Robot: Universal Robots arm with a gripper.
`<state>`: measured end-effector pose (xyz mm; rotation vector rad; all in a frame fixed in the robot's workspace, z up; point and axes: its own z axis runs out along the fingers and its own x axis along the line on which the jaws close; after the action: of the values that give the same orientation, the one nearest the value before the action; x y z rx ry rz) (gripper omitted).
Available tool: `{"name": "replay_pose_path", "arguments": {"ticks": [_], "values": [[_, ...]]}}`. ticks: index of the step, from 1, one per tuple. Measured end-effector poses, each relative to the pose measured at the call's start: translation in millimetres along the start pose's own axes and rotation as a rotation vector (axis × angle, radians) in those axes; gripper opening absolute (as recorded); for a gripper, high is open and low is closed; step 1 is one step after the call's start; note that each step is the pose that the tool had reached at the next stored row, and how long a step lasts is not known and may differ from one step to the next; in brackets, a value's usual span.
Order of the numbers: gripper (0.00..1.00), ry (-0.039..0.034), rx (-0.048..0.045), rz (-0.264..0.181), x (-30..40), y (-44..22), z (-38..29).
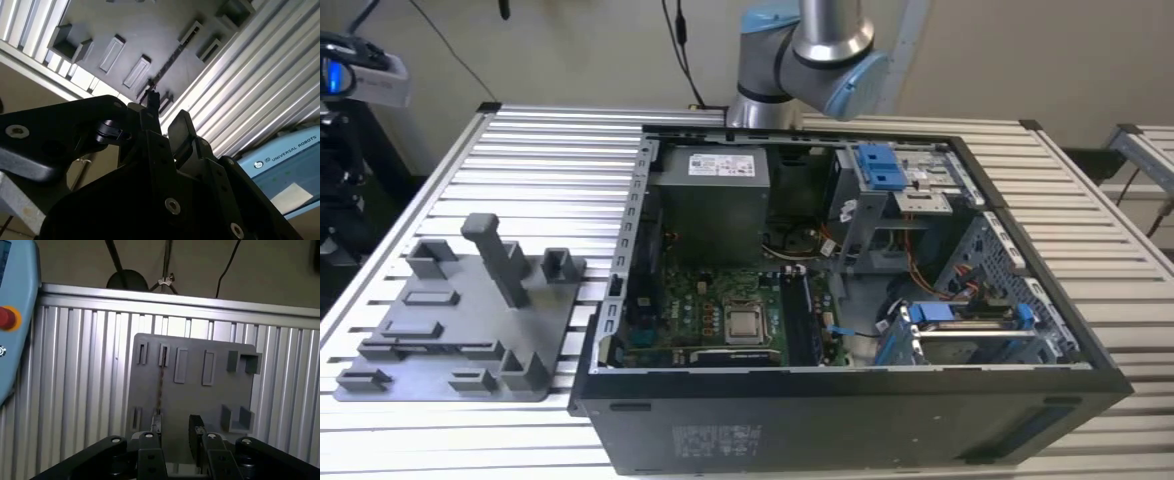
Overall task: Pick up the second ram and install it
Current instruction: 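Pick up the second ram and move it above second insertion slot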
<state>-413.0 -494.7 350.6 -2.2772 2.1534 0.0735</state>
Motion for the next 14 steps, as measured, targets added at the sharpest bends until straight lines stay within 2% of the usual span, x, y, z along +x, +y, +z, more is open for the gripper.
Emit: {"name": "replay_pose_path", "arguments": {"ticks": [3, 14], "values": [[0.36, -0.0007, 0.0011, 0.026, 0.2, -0.1, 4.1], [0.36, -0.0005, 0.0013, 0.031, 0.9, -0.7, 22.9]]}}
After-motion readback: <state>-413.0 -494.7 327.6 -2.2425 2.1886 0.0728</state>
